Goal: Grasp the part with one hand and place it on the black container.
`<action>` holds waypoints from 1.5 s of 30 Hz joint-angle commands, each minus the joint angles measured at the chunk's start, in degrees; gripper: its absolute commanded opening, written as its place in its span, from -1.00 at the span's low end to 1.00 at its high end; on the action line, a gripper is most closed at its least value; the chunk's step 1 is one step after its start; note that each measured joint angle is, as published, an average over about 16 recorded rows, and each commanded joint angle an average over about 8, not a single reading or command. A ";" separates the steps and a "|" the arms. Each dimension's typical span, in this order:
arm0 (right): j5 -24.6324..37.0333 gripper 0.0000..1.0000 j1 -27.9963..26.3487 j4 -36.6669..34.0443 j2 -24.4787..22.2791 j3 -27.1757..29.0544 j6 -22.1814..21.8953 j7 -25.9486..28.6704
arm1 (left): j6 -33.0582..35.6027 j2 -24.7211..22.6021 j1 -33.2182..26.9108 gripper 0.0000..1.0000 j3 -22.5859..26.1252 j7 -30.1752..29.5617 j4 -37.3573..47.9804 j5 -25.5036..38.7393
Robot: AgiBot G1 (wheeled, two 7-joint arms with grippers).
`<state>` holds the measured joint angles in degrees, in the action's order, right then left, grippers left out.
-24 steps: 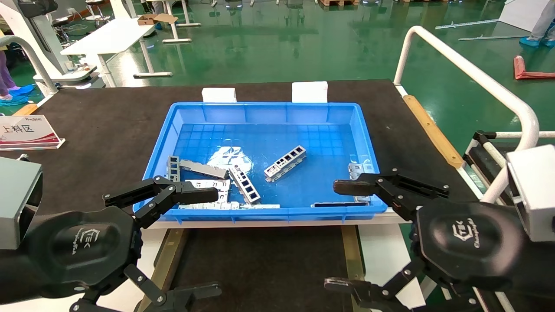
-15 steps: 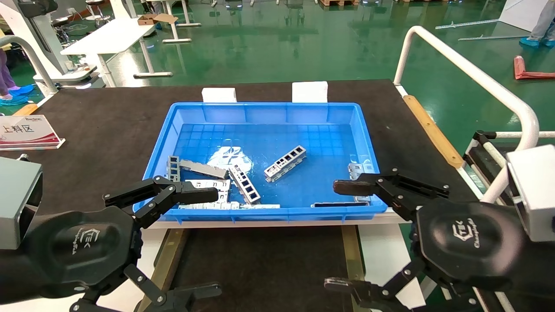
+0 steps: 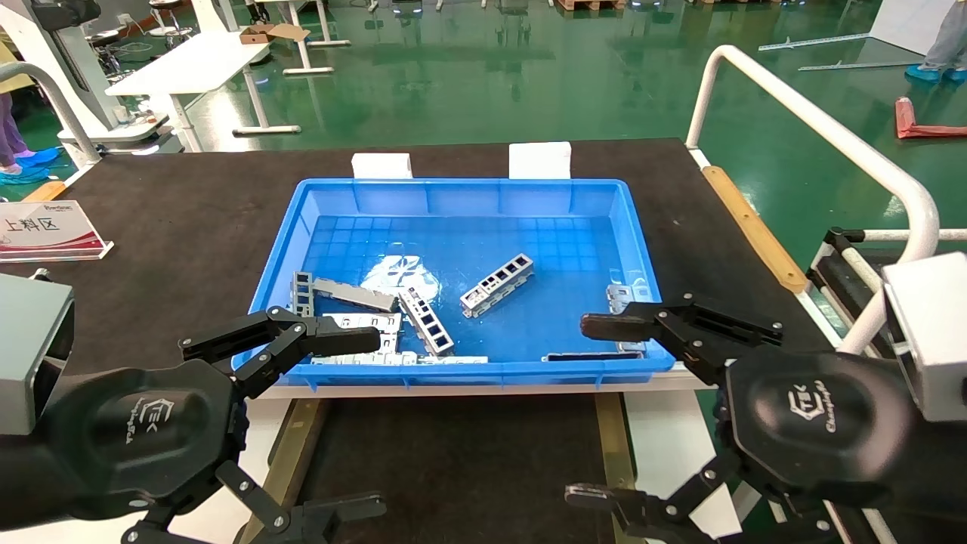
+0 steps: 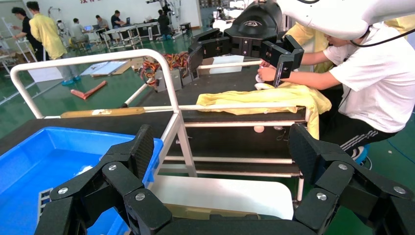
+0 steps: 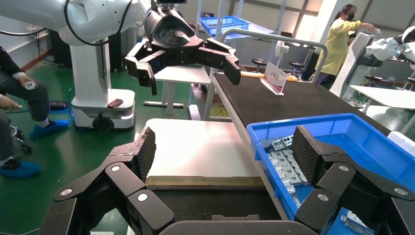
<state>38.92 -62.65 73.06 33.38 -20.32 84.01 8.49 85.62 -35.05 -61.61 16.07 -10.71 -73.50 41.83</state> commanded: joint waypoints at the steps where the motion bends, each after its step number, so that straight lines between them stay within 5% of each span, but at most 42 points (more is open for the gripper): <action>1: 0.00 1.00 0.00 0.00 0.00 0.00 0.00 0.00 | 0.00 0.00 0.00 1.00 0.00 0.00 0.00 0.00; 28: -0.01 1.00 -0.02 -0.03 0.00 -0.02 0.02 -0.02 | -2.14 -1.68 -1.61 1.00 1.26 0.18 1.64 3.21; 45: -0.02 1.00 -0.03 -0.04 0.00 -0.04 0.01 -0.02 | -7.23 -11.20 -8.66 1.00 7.08 0.78 11.13 13.86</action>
<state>38.90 -62.67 73.03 33.38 -20.36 84.02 8.46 78.38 -46.63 -70.54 23.31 -9.54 -61.54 56.00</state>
